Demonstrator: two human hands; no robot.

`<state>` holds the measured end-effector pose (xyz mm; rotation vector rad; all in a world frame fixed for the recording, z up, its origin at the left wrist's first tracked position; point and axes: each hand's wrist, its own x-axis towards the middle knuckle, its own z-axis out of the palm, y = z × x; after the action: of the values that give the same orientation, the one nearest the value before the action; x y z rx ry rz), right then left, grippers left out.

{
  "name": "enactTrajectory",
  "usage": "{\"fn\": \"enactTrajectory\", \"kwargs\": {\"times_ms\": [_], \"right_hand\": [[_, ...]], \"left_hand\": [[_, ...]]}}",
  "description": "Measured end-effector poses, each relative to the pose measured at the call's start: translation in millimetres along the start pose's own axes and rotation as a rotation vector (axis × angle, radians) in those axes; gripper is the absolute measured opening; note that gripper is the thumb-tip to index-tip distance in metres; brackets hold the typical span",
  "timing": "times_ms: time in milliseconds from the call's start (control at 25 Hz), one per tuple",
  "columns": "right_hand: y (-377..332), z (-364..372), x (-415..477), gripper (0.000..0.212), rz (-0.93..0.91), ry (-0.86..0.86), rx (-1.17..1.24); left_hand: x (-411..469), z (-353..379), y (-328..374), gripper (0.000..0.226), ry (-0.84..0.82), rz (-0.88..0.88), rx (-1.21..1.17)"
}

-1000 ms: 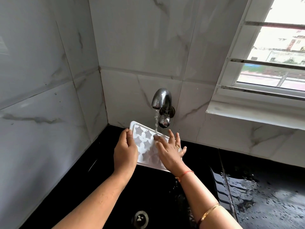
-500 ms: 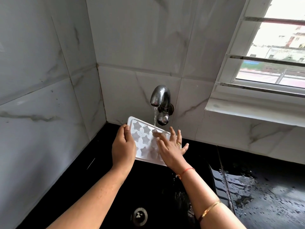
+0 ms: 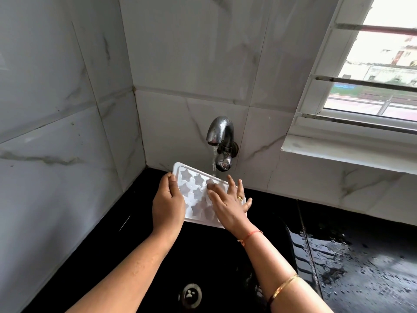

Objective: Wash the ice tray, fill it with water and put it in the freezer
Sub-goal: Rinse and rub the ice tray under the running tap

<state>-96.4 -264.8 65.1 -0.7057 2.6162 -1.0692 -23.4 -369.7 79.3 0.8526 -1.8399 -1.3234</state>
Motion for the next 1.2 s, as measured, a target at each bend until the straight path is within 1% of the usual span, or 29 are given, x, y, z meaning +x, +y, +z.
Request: {"fn": "enactTrajectory", "kwargs": {"times_ms": [160,280,400,600,800,1040,1200], "right_hand": [[0.4,-4.9,4.1,0.033,0.008,0.013,-0.005],[0.4,-4.4,0.8,0.031,0.000,0.012,0.001],[-4.6,-2.9,-0.3,0.029,-0.006,0.019,0.018],[1.6,-8.6,6.3,0.033,0.010,0.030,-0.025],[-1.3,-4.4,-1.1,0.029,-0.012,0.034,0.011],[3.7,-7.4,3.7,0.035,0.003,0.026,-0.035],[1.2,-1.4,-1.4,0.029,0.017,0.024,0.009]], "left_hand": [[0.1,-2.3,3.7,0.033,0.008,0.015,0.002],[2.6,-3.7,2.9,0.033,0.032,0.014,0.000],[0.5,-1.0,1.2,0.032,0.014,0.015,0.009],[0.9,-1.1,5.6,0.032,0.004,0.039,0.006],[-2.2,1.6,4.4,0.033,-0.006,0.019,0.018],[-0.6,-0.4,5.2,0.032,-0.002,0.050,0.024],[-2.3,-0.1,1.0,0.034,-0.008,0.033,0.030]]}}
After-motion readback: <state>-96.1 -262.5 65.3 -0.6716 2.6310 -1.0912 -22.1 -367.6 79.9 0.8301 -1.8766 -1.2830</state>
